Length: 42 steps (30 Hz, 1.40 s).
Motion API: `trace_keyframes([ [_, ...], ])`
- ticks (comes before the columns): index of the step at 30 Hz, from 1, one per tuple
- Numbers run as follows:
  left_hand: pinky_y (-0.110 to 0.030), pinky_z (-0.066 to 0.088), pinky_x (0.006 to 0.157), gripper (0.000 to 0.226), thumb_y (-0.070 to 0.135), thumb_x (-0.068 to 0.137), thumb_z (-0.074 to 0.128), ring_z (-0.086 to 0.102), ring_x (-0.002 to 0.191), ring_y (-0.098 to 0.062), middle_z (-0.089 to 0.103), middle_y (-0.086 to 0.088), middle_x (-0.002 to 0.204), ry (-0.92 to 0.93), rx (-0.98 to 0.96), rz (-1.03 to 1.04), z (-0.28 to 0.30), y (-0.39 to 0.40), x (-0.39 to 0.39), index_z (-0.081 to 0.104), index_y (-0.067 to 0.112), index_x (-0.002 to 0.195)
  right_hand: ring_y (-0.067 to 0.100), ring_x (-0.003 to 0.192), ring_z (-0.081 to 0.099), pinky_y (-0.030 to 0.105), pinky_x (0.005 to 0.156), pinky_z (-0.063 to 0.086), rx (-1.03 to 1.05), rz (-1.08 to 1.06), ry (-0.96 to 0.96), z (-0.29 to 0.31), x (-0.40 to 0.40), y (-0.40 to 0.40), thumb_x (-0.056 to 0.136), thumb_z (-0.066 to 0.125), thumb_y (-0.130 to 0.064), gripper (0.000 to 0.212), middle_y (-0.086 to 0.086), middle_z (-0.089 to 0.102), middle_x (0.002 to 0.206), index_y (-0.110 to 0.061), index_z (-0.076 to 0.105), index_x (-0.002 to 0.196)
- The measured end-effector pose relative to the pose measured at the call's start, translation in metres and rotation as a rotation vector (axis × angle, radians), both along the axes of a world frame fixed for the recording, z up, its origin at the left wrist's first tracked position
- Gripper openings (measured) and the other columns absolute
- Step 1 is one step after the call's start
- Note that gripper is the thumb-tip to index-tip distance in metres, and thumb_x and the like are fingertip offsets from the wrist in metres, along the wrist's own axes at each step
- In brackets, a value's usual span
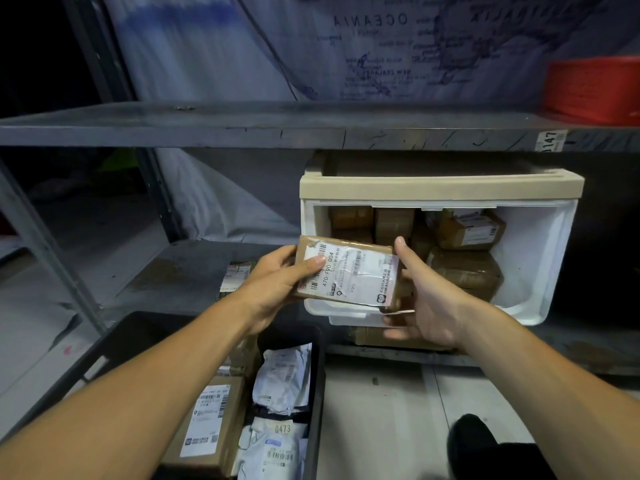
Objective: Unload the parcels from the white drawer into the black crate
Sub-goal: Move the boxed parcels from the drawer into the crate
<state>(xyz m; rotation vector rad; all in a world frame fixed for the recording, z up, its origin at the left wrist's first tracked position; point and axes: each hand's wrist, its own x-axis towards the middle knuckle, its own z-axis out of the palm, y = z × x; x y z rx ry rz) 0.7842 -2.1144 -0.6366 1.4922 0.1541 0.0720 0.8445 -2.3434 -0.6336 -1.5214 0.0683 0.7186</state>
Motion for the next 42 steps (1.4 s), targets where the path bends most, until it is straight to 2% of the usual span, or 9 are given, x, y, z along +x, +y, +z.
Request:
trace_keyframes([
  [2,-0.038,0.06,0.09,0.035,0.026,0.09,0.071,0.075,0.096,-0.019,0.078,-0.007,0.107,0.017,0.014,0.038,0.001,0.002,0.002,0.068,0.011,0.121,0.029,0.102,0.07,0.041,0.073,0.061,-0.05,0.029,-0.048,0.0,-0.001,0.0,0.082,0.056,-0.078,0.064,0.01,0.073,0.116,-0.028,0.065,0.12],
  [7,-0.041,0.058,0.088,0.029,0.032,0.095,0.068,0.073,0.094,-0.02,0.078,-0.008,0.103,0.092,0.026,0.048,0.001,0.005,0.005,0.073,0.011,0.113,0.021,0.091,0.073,0.042,0.084,0.061,0.07,-0.063,-0.224,0.0,0.002,0.004,0.094,0.071,-0.029,0.03,0.012,0.077,0.108,-0.025,0.07,0.124],
  [9,-0.041,0.059,0.087,0.032,0.037,0.094,0.068,0.073,0.093,-0.02,0.079,-0.008,0.102,0.113,0.002,0.07,0.001,0.003,0.005,0.074,0.011,0.11,0.023,0.093,0.068,0.046,0.093,0.057,0.075,-0.036,-0.226,-0.001,0.002,0.005,0.094,0.07,-0.029,0.028,0.012,0.078,0.107,-0.027,0.07,0.123],
  [15,-0.046,0.062,0.081,0.044,0.033,0.087,0.078,0.075,0.093,-0.021,0.078,-0.01,0.101,0.202,-0.225,0.286,-0.006,-0.008,0.009,0.061,0.008,0.119,0.019,0.092,0.072,0.03,0.061,0.057,0.05,-0.136,-0.171,0.0,-0.005,0.014,0.098,0.063,-0.044,0.027,0.002,0.08,0.096,-0.026,0.072,0.116],
  [22,-0.044,0.062,0.071,0.052,0.026,0.084,0.081,0.068,0.105,-0.029,0.064,-0.013,0.122,0.266,-0.41,0.221,-0.006,-0.019,0.008,0.058,0.009,0.127,0.017,0.074,0.059,0.025,0.045,0.051,-0.01,-0.221,-0.077,-0.001,-0.003,0.017,0.091,0.063,-0.061,0.042,0.007,0.064,0.09,-0.023,0.07,0.107],
  [30,-0.048,0.059,0.093,0.025,0.009,0.087,0.077,0.076,0.093,-0.029,0.077,-0.019,0.094,0.164,-0.401,0.337,-0.005,-0.021,0.01,0.066,-0.003,0.106,0.019,0.086,0.072,0.036,0.073,0.06,0.047,-0.073,-0.079,0.0,-0.008,0.019,0.096,0.067,-0.033,0.027,0.006,0.08,0.092,-0.014,0.071,0.115],
  [33,-0.047,0.06,0.09,0.022,0.008,0.09,0.074,0.077,0.09,-0.027,0.078,-0.017,0.093,0.124,-0.341,0.372,-0.005,-0.019,0.012,0.068,-0.003,0.108,0.022,0.099,0.072,0.037,0.079,0.059,0.046,-0.009,-0.115,0.001,-0.01,0.019,0.096,0.067,-0.034,0.032,0.006,0.08,0.101,-0.013,0.069,0.121],
  [38,-0.043,0.06,0.089,0.013,0.007,0.092,0.069,0.076,0.094,-0.024,0.079,-0.013,0.096,0.065,-0.274,0.398,-0.004,-0.016,0.014,0.072,0.003,0.104,0.009,0.061,0.069,0.029,0.064,0.052,0.104,0.013,-0.153,0.002,-0.012,0.022,0.099,0.064,-0.025,0.029,0.003,0.077,0.078,-0.01,0.065,0.124],
  [42,-0.039,0.06,0.088,0.014,0.006,0.093,0.069,0.075,0.095,-0.022,0.079,-0.009,0.097,0.052,-0.244,0.348,-0.002,-0.013,0.012,0.074,0.011,0.105,0.016,0.067,0.073,0.033,0.064,0.056,0.09,0.046,-0.16,0.001,-0.012,0.022,0.095,0.07,-0.017,0.038,0.007,0.078,0.084,-0.015,0.061,0.131],
])
